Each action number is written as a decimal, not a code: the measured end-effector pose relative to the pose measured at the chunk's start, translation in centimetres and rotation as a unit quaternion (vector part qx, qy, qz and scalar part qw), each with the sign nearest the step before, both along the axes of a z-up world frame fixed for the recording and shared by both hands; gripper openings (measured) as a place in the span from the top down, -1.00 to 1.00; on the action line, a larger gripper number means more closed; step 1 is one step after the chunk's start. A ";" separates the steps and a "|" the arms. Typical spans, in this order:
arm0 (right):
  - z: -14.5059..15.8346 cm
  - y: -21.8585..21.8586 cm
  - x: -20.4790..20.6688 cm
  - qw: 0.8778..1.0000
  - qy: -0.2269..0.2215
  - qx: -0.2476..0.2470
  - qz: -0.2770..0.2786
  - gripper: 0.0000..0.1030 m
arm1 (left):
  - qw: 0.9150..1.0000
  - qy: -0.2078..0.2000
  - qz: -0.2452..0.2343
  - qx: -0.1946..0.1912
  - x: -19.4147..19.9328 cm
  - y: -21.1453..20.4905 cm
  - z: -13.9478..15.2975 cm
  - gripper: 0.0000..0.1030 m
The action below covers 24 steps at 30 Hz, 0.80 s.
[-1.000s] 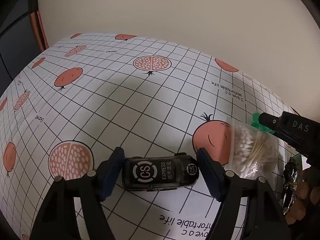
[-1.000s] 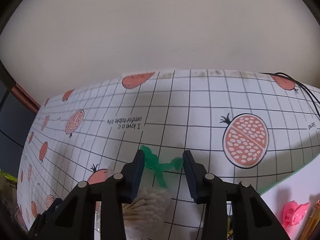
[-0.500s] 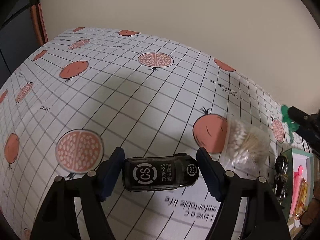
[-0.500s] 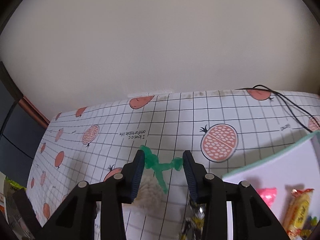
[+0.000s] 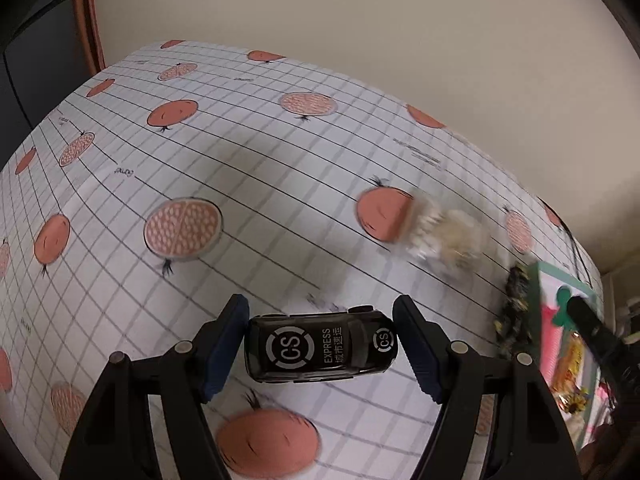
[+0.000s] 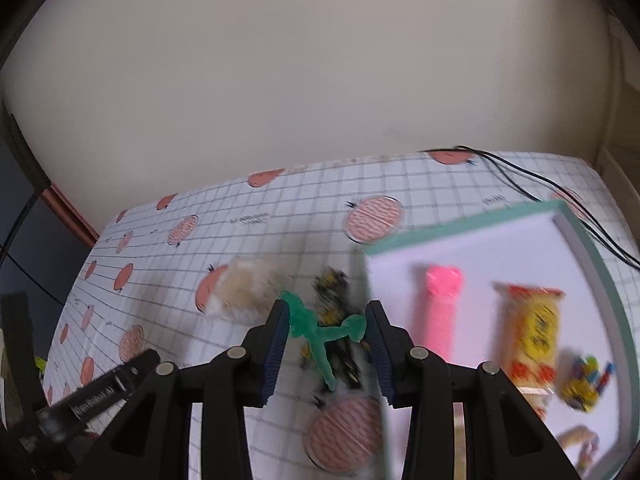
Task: Organize objects
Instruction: 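Carry the toy car and green figure over the teal tray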
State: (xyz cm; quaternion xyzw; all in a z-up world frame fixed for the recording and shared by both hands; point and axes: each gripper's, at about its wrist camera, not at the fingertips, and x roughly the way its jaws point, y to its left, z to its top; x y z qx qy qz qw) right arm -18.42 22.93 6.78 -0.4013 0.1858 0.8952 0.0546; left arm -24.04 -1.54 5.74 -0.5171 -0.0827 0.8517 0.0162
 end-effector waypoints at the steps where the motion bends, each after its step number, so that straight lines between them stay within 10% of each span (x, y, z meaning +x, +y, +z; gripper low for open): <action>1: -0.1 0.4 0.7 1.000 0.000 -0.001 -0.004 0.19 | 1.000 0.000 -0.005 -0.001 0.5 0.4 0.2 -0.46; 24: -0.4 11.2 8.5 0.996 0.004 -0.018 -0.091 0.19 | 0.992 0.045 -0.112 0.043 7.0 13.9 3.6 -0.46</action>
